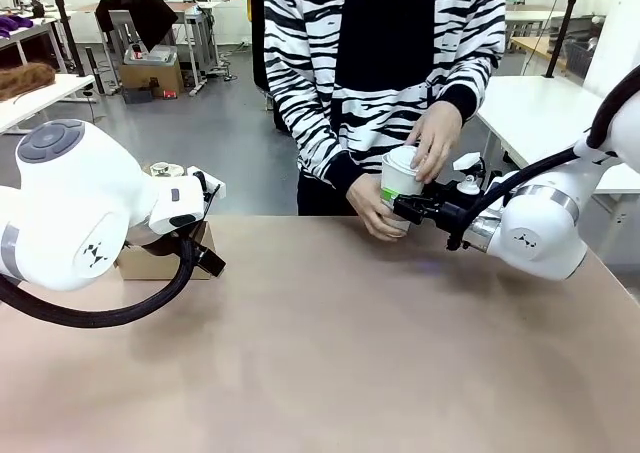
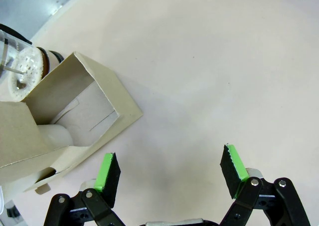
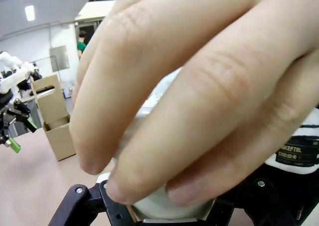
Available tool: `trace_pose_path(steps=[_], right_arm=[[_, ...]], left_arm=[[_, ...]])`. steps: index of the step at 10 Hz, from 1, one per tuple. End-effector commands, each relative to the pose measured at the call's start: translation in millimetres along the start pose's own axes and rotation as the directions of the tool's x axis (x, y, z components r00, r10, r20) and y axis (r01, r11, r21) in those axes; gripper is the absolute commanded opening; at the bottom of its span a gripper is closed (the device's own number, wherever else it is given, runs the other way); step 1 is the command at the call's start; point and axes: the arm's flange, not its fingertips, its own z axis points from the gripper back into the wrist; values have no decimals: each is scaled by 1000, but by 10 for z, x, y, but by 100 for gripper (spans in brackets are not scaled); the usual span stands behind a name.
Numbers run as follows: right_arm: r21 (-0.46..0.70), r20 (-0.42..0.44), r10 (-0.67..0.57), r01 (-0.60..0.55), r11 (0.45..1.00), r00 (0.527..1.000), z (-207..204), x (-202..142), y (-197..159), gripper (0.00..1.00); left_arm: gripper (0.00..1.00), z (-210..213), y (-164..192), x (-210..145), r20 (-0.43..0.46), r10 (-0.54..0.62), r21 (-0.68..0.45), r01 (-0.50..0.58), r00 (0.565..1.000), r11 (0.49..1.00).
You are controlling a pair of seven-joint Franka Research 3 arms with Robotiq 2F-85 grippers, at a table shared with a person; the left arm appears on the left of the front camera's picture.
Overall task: Pour a drink into a cup and package it in a carrier.
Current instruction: When a person places the Paper Cup Lid on the 600 ml Paper Cup , lift the 600 ml Paper Cup.
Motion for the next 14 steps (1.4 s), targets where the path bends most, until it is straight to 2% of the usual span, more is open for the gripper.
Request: trace_pose_path(steps=[1,14], right_arm=[[3,7,8,-8,1000,1000,-13,42,16,66],[3,7,8,-8,1000,1000,-13,42,16,66]], left_arm=[[100,3,-1,0,1,0,-2,0,1000,1000],[100,3,-1,0,1,0,-2,0,1000,1000]])
